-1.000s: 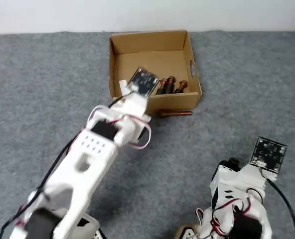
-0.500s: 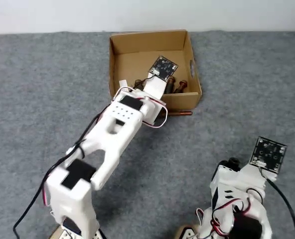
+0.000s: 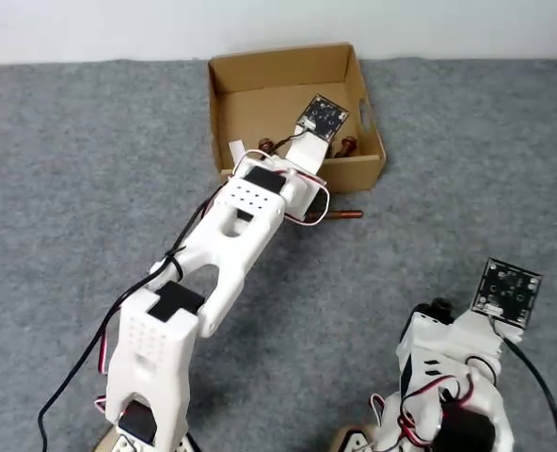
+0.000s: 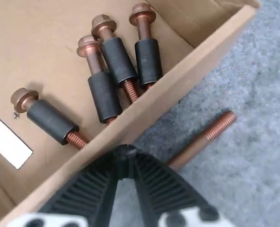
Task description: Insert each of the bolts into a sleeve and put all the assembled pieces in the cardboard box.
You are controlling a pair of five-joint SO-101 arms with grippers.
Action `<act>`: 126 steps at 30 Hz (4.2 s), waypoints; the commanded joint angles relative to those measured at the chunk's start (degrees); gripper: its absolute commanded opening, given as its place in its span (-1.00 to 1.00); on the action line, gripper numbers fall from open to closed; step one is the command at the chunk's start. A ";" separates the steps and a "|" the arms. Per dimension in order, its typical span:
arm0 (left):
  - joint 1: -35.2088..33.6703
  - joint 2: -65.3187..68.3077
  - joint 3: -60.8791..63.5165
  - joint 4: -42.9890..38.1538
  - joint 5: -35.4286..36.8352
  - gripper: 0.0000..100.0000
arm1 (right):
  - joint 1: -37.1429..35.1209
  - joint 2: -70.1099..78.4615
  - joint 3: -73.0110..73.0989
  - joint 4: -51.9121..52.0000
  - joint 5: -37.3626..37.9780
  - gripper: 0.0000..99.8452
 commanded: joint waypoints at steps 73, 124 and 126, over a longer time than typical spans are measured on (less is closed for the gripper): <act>10.37 9.67 -36.44 50.81 -24.97 -0.99 | 0.57 0.31 -0.09 -1.36 0.44 -0.98; -13.98 -42.90 23.60 43.43 90.90 -0.61 | 0.66 0.31 0.00 -1.36 0.44 -0.98; -13.98 -43.16 23.69 43.52 86.86 -0.55 | 0.66 0.31 0.00 -1.36 0.44 -0.98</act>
